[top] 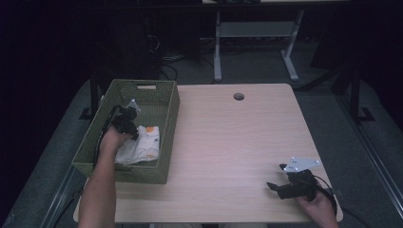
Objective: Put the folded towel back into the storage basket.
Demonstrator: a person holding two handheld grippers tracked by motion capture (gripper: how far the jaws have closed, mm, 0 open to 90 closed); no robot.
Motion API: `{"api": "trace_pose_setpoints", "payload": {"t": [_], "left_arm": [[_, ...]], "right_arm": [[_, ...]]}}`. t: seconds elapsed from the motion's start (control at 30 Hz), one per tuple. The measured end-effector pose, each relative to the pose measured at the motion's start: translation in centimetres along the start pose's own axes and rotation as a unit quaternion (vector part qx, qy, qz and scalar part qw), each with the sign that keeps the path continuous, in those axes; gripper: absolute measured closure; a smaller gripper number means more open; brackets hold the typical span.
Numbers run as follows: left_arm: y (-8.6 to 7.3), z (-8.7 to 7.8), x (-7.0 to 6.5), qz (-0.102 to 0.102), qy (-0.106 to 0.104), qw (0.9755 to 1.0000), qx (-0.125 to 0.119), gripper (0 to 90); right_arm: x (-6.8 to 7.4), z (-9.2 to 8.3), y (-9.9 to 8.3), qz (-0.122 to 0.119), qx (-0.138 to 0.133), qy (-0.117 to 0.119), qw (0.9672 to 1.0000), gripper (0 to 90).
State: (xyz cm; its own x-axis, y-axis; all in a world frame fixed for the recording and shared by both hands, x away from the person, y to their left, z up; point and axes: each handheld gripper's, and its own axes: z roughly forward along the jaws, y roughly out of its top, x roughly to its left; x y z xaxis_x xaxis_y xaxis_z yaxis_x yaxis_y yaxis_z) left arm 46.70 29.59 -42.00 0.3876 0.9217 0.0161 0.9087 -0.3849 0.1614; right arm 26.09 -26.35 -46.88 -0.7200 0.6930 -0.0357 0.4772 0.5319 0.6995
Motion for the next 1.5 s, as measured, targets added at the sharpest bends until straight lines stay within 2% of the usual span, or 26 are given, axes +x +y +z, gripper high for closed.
{"api": "trace_pose_setpoints", "payload": {"t": [0.07,0.1,0.13,0.2,0.23,0.3,0.37,0.4,0.47,0.5,0.57,0.63,0.67,0.7,0.73,0.97,1.07,1.13,1.2,1.23,1.5], "left_arm": [[0.0,-0.3,0.1,-0.003,0.002,1.0,-0.004,76.9],[-0.2,-1.3,0.2,-0.012,0.007,0.9997,-0.022,75.3],[-0.4,-1.9,0.2,-0.013,0.002,0.9994,-0.03,74.7],[-0.6,-3.3,-0.1,-0.011,0.002,0.9988,-0.047,73.1],[-0.6,-3.3,-0.1,-0.011,0.002,0.9988,-0.047,71.8],[-1.1,-5.0,-0.9,-0.006,-0.008,0.9974,-0.071,71.2],[-1.5,-5.7,-1.8,0.003,-0.007,0.997,-0.078,68.9],[-1.5,-5.7,-1.8,0.003,-0.007,0.997,-0.078,67.8],[-2.0,-6.6,-3.1,0.015,-0.011,0.9958,-0.09,67.4],[-2.0,-6.6,-3.1,0.015,-0.011,0.9958,-0.09,66.9],[-2.3,-7.4,-3.9,0.018,-0.016,0.9947,-0.1,66.5],[-2.6,-8.3,-5.2,0.029,-0.02,0.9937,-0.107,65.5],[-2.6,-8.3,-5.2,0.029,-0.02,0.9937,-0.107,65.4],[-2.7,-8.8,-5.9,0.035,-0.021,0.993,-0.111,65.3],[-2.7,-8.8,-5.9,0.035,-0.021,0.993,-0.111,64.9],[-2.8,-10.2,-8.6,0.057,-0.006,0.9926,-0.107,63.0],[-2.8,-11.0,-10.1,0.069,-0.006,0.9912,-0.113,62.4],[-2.7,-11.2,-10.6,0.073,-0.005,0.9907,-0.114,61.9],[-2.7,-11.7,-12.0,0.084,-0.006,0.9892,-0.12,61.0],[-2.7,-11.7,-12.0,0.084,-0.006,0.9892,-0.12,60.5],[-2.4,-12.1,-15.8,0.117,-0.013,0.9845,-0.13,58.2]], "right_arm": [[0.0,-0.1,0.0,0.001,0.0,-0.001,1.0,16.0],[0.0,-0.1,0.0,0.002,0.0,-0.001,1.0,16.0],[0.0,-0.1,-0.1,0.003,-0.001,-0.001,1.0,16.0],[0.0,-0.1,0.0,0.002,-0.002,-0.002,1.0,16.0],[0.0,-0.1,0.0,0.002,-0.002,-0.002,1.0,16.0],[0.1,-0.1,0.1,0.003,-0.001,-0.001,1.0,16.0],[0.0,-0.1,0.1,-0.001,-0.001,-0.002,1.0,15.9],[0.0,-0.1,0.2,-0.002,-0.003,-0.003,1.0,15.9],[0.2,-0.2,0.2,-0.004,-0.003,-0.003,1.0,16.0],[0.2,-0.2,0.2,-0.004,-0.003,-0.003,1.0,16.0],[0.2,-0.2,0.3,-0.008,-0.004,-0.003,1.0,16.0],[0.2,-0.2,0.3,-0.008,-0.004,-0.003,1.0,15.9],[0.2,-0.2,0.3,-0.008,-0.004,-0.003,1.0,15.9],[0.1,-0.2,0.4,-0.009,-0.005,-0.003,0.9999,16.0],[0.1,-0.2,0.4,-0.009,-0.005,-0.003,0.9999,16.0],[0.2,-0.4,0.4,-0.008,-0.007,-0.005,0.9999,15.9],[0.1,-0.5,0.4,-0.008,-0.007,-0.005,0.9999,15.9],[0.2,-0.5,0.4,-0.008,-0.008,-0.005,0.9999,15.9],[0.2,-0.5,0.4,-0.008,-0.008,-0.005,0.9999,15.9],[0.2,-0.5,0.4,-0.008,-0.008,-0.005,0.9999,15.9],[0.1,-0.6,0.4,-0.008,-0.009,-0.006,0.9999,15.9]]}}
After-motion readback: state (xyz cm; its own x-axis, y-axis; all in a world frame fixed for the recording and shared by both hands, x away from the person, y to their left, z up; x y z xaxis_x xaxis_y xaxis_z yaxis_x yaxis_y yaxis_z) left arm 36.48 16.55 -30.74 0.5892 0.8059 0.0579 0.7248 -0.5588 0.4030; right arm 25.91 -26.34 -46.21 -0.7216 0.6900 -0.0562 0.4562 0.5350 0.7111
